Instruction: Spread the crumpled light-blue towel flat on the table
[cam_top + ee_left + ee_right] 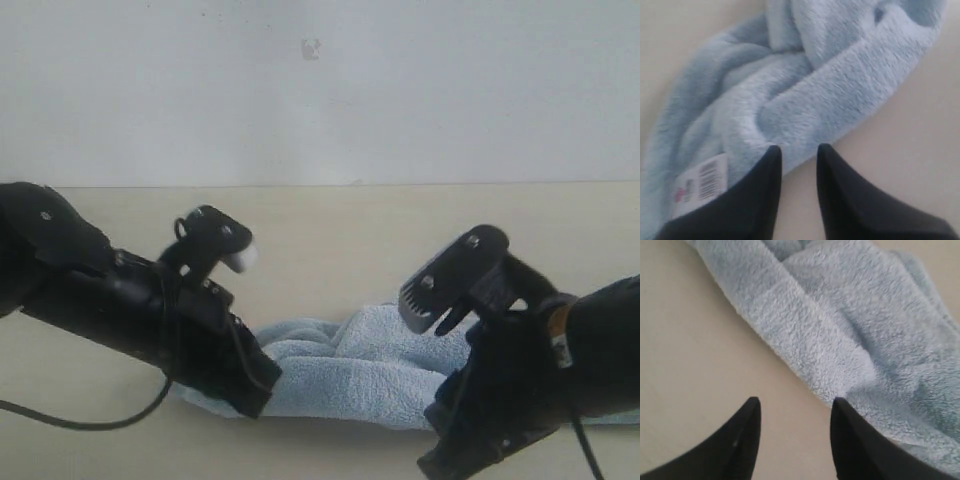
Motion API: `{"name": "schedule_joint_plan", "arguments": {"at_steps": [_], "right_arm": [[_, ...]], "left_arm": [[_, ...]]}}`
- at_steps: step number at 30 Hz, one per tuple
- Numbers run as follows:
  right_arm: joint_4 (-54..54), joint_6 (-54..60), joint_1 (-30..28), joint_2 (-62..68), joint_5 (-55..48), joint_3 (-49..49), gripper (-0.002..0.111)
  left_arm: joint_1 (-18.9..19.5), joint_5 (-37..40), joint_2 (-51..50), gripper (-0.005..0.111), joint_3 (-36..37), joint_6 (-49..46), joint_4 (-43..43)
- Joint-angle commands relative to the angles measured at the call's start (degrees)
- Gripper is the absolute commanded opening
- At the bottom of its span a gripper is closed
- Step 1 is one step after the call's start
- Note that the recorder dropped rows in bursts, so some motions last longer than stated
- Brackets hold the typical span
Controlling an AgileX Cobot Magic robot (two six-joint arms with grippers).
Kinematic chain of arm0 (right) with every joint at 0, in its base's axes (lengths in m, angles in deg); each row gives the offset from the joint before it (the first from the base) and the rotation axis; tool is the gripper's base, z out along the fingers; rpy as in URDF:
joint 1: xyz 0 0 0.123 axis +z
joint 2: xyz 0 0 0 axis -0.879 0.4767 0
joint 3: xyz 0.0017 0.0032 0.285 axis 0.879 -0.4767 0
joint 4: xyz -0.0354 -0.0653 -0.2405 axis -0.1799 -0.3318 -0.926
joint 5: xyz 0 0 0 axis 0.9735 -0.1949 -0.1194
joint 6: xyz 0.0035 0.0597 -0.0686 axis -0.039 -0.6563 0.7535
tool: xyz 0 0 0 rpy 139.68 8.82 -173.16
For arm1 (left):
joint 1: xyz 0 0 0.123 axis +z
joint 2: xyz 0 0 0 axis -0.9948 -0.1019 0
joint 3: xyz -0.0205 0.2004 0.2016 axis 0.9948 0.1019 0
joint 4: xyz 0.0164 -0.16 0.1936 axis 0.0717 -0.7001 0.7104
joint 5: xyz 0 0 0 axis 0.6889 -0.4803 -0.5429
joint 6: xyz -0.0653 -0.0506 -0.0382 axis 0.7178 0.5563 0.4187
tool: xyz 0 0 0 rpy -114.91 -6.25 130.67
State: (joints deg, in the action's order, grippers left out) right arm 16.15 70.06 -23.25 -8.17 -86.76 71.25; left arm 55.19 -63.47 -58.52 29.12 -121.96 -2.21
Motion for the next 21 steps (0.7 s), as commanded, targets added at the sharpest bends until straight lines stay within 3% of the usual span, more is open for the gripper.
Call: {"name": "schedule_joint_plan", "arguments": {"at_steps": [1, 6, 14, 16, 18, 21], "right_arm": [[0.15, 2.27, 0.33, 6.40, 2.55, 0.31, 0.043], [-3.17, 5.62, 0.33, 9.96, 11.13, 0.31, 0.043], [-11.98, 11.42, -0.08, 19.82, 17.12, 0.31, 0.043], [-12.99, 11.42, -0.66, 19.94, 16.64, 0.31, 0.031], [-13.72, 10.63, -4.88, 19.94, 16.21, 0.31, 0.000], [-13.72, 2.42, -11.09, 18.25, 13.71, 3.40, 0.000]], "left_arm": [[-1.59, -0.29, -2.53, 0.045, 0.07, -9.24, -6.14], [-1.59, 1.19, -1.90, 0.053, -0.53, -9.37, -15.57], [-1.59, 4.15, -1.90, 0.053, -1.54, -9.46, -15.86], [-1.59, 4.40, -1.90, 0.053, -1.54, -9.58, -15.86], [-1.59, 3.92, -1.90, 0.053, -1.54, -9.91, -15.86], [-1.59, 3.92, -1.90, 0.053, -1.54, -9.91, -15.61]]}}
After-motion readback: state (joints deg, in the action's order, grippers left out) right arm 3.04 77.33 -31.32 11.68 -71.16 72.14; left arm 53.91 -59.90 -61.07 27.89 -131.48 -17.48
